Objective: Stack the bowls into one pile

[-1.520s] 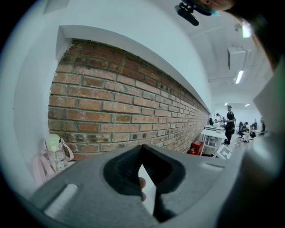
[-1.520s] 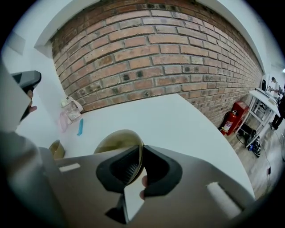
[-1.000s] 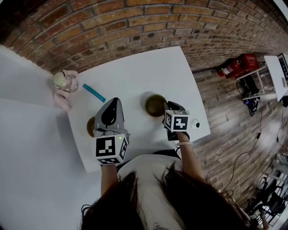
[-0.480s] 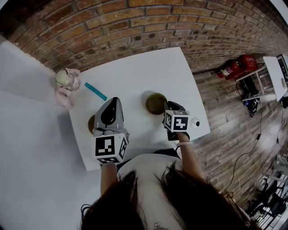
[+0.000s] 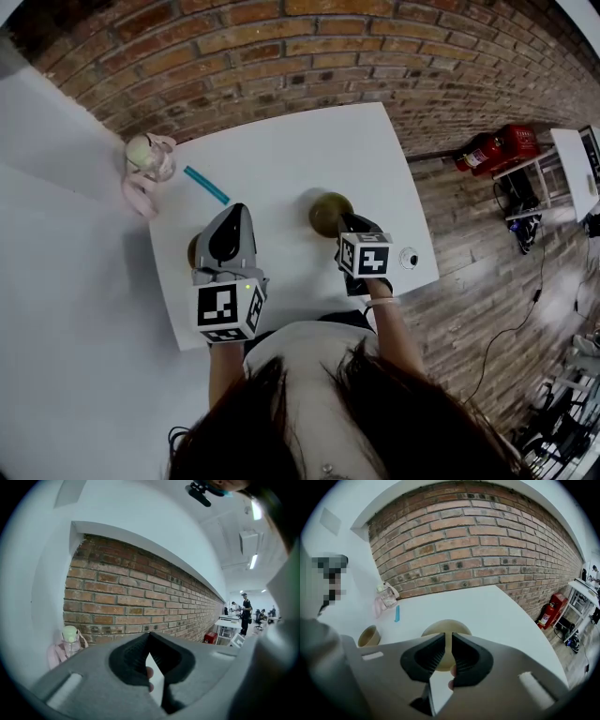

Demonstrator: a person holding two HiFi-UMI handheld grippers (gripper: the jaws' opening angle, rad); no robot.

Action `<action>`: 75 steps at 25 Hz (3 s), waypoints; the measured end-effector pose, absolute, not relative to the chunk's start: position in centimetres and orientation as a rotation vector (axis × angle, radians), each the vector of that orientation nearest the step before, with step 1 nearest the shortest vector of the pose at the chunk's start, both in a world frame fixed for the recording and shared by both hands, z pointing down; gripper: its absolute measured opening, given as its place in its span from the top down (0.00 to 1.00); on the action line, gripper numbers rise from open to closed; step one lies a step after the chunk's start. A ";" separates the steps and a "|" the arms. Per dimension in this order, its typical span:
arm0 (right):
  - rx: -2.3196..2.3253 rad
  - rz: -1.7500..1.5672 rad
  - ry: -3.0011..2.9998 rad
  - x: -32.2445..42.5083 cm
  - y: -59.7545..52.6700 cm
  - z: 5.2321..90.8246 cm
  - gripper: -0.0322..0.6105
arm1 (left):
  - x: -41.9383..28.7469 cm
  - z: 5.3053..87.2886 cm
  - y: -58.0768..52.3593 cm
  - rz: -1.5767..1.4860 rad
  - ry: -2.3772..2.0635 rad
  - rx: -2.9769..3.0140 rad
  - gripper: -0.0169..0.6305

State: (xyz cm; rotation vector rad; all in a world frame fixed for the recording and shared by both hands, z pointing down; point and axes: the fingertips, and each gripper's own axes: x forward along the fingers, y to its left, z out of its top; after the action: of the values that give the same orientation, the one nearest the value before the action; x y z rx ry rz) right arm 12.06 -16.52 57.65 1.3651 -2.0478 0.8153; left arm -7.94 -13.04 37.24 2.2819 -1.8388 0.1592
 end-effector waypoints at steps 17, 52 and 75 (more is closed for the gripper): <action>1.267 0.769 -2.118 7.3 -14.7 57.1 0.90 | -12.3 36.9 -9.1 0.143 -1.963 2.179 0.97; 0.854 0.698 -2.229 -6.3 -11.2 58.2 0.90 | -23.3 37.6 0.3 0.106 -2.281 1.777 0.97; 0.632 0.735 -2.263 -12.8 -8.9 59.4 0.85 | -26.4 38.9 2.9 0.126 -2.349 1.611 0.97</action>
State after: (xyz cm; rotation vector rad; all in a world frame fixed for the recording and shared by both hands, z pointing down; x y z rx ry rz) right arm -12.84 -8.89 59.45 0.6317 -2.2627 0.7351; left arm -26.42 2.92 38.85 1.6113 -2.3491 0.1264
